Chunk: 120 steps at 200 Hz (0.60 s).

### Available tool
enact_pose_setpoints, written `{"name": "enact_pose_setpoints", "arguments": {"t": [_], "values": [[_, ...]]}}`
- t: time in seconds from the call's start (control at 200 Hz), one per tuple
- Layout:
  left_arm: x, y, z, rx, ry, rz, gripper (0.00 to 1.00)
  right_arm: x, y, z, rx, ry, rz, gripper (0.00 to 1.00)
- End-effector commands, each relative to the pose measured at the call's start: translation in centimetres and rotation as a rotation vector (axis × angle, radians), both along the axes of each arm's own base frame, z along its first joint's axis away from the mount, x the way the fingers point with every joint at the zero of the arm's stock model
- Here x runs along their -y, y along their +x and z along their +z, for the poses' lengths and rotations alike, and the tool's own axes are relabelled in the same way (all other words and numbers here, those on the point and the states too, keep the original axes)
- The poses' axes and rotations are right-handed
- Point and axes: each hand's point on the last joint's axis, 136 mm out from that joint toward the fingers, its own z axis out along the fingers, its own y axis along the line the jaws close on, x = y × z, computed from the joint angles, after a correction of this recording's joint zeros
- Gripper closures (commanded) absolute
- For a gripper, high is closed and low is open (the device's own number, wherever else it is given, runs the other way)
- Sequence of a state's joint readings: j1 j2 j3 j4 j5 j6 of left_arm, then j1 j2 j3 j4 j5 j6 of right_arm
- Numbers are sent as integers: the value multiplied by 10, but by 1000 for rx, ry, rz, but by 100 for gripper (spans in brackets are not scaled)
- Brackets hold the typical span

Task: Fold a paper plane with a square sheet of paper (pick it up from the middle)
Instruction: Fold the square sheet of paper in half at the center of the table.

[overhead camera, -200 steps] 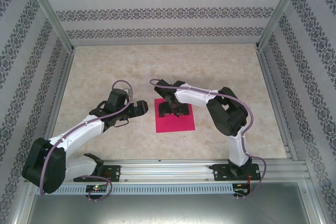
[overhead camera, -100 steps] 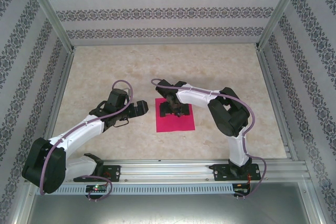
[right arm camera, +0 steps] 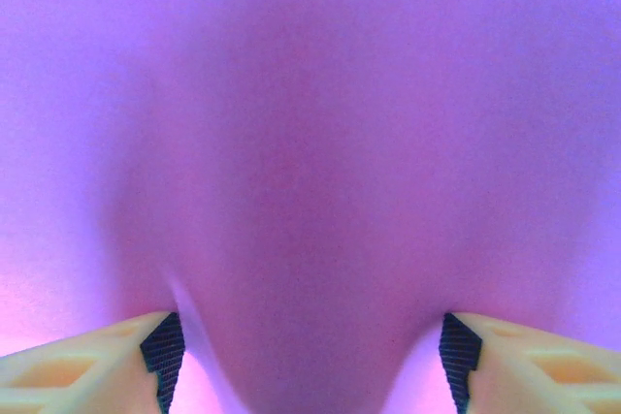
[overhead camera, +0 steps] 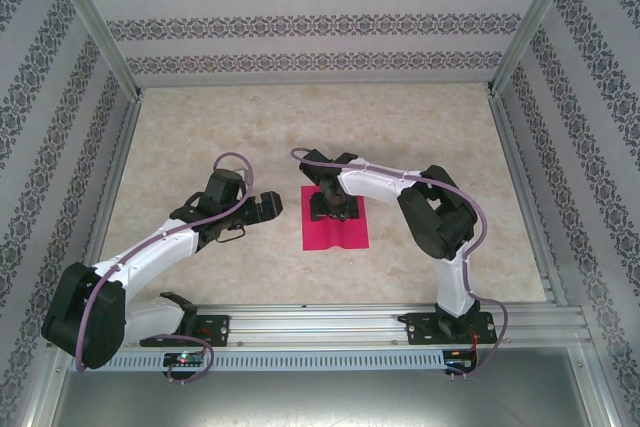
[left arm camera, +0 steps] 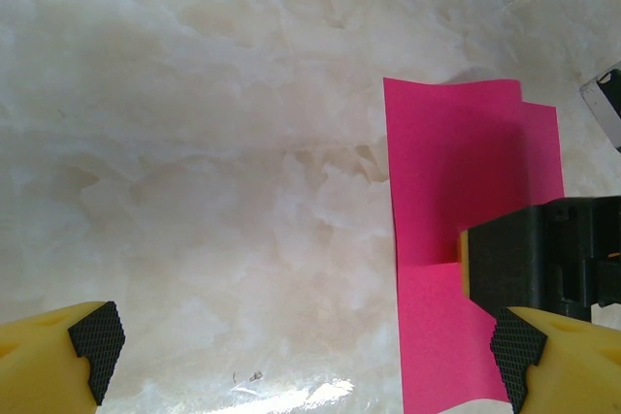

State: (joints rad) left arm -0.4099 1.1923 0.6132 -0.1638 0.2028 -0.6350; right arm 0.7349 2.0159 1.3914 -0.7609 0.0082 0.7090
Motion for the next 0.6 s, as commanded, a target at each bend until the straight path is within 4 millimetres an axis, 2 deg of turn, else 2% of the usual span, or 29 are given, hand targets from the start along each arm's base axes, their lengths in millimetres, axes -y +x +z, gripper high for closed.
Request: {"name": "enact_pose_setpoints", "arguments": {"t": [0.0, 0.045, 0.205, 0.28, 0.595], "values": [[0, 10, 13, 45, -6, -2, 0, -10, -1, -4, -11, 56, 2, 34], [0, 10, 13, 43, -3, -2, 0, -10, 0, 0, -1, 64, 3, 43], [-2, 9, 14, 46, 6, 0, 0, -12, 5, 17, 34, 102, -6, 49], [-2, 10, 14, 46, 8, -2, 0, -17, 7, 27, 55, 145, -7, 60], [-1, 12, 16, 49, 9, 0, 0, -42, 14, 76, 120, 409, -8, 65]]}}
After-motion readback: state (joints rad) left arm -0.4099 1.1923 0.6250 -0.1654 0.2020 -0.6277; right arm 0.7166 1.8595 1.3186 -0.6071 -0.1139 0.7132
